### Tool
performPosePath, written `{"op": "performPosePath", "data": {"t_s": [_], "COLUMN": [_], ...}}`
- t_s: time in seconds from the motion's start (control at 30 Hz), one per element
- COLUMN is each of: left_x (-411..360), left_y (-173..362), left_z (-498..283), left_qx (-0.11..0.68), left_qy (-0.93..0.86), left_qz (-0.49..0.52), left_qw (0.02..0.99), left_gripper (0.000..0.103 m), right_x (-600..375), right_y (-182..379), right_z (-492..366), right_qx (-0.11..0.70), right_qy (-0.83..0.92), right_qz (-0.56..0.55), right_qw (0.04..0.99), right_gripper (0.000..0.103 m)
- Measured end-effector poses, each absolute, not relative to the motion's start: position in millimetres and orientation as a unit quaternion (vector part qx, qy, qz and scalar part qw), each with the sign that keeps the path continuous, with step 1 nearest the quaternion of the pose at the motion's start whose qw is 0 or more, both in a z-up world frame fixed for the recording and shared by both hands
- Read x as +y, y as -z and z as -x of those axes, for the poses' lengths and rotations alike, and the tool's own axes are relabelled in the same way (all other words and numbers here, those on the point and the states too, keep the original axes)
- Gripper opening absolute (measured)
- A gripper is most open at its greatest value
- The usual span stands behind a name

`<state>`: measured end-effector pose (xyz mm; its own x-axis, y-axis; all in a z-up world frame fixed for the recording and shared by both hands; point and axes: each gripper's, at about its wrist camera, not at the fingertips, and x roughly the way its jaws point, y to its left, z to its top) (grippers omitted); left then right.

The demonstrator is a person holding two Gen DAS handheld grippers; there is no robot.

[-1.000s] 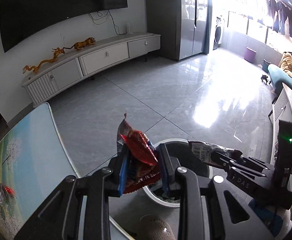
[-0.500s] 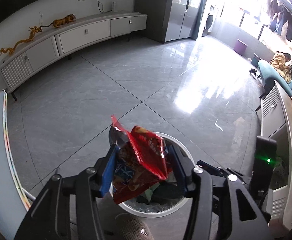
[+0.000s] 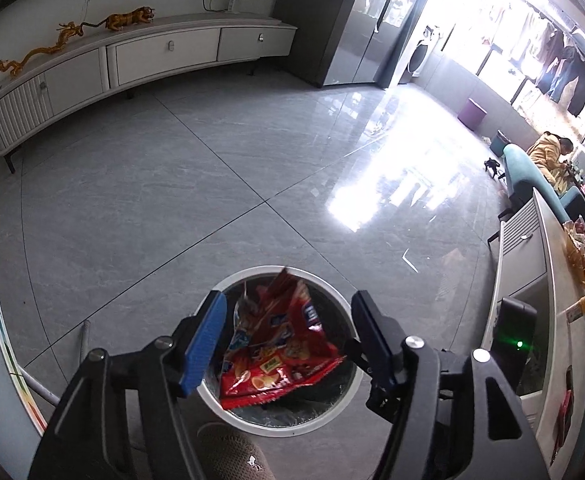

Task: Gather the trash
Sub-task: 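Move both open tools back over the table toward the last trash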

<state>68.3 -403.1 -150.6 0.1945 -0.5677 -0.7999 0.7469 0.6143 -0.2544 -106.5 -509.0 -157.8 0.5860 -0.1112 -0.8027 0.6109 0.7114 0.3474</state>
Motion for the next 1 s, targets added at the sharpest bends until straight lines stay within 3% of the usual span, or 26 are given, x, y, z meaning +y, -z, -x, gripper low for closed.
{"op": "performPosePath", "data": {"t_s": [0.43,0.87,1.0], "left_x": [-369.8,-261.4,-223.7], "left_y": [118.9,69.1,53.6], "left_z": [-67.7,-69.0,-65.0], "left_qx": [0.436,0.353,0.33], "left_qy": [0.379,0.217,0.193], "left_qz": [-0.089,-0.078,-0.065], "left_qw": [0.811,0.906,0.922], "left_gripper": [0.066,0.067,0.067], "right_x": [-502.7,-457.6,-440.7], "right_y": [126.6,75.6,58.5], "right_z": [127.8,123.4,122.5], "right_qx": [0.381,0.327,0.306], "right_qy": [0.257,0.259,0.251], "right_qz": [-0.29,-0.24,-0.224], "right_qw": [0.84,0.877,0.891], "right_gripper": [0.069,0.102,0.103]}}
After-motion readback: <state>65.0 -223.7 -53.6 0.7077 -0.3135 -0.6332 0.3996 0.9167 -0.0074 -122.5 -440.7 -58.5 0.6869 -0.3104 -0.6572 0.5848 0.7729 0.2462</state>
